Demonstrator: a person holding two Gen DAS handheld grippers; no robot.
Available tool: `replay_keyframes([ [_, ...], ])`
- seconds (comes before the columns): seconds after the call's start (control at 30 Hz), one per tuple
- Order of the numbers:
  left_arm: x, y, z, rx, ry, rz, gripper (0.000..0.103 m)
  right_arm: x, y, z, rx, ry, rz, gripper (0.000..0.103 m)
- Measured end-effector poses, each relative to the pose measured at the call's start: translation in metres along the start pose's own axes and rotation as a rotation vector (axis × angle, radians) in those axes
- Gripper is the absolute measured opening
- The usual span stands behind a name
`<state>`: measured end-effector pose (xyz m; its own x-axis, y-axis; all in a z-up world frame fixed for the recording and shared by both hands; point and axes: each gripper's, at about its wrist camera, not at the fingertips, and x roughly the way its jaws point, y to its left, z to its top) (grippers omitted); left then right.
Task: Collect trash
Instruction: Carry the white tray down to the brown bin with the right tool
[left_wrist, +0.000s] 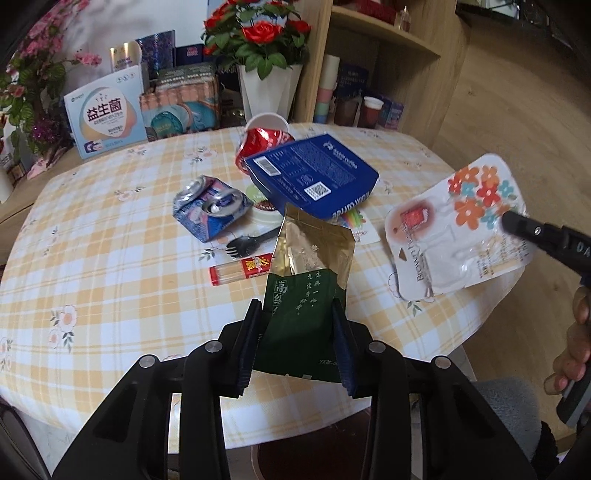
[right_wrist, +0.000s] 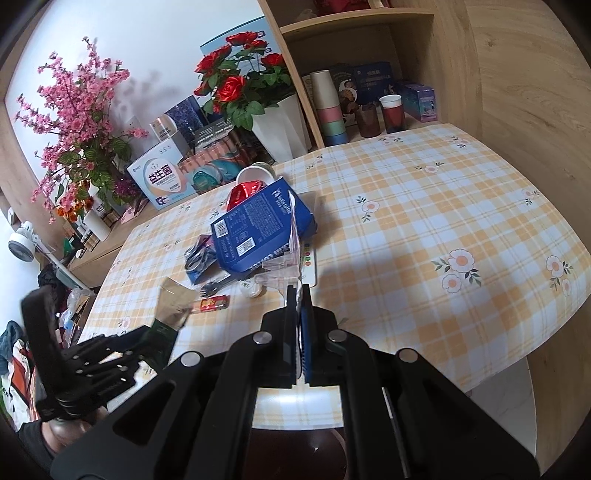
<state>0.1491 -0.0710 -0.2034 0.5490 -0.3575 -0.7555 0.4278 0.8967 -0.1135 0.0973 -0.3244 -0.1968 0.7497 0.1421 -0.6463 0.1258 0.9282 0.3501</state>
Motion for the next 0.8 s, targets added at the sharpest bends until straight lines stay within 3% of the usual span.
replay_keyframes([
  [0.43, -0.104, 0.009, -0.023, -0.068, -0.114, 0.017, 0.036, -0.042, 0.034, -0.031, -0.045, 0.056, 0.07, 0.006],
  [0.8, -0.167, 0.023, -0.062, -0.139, -0.185, 0.017, 0.036, -0.069, 0.066, -0.085, -0.106, 0.187, 0.096, 0.006],
])
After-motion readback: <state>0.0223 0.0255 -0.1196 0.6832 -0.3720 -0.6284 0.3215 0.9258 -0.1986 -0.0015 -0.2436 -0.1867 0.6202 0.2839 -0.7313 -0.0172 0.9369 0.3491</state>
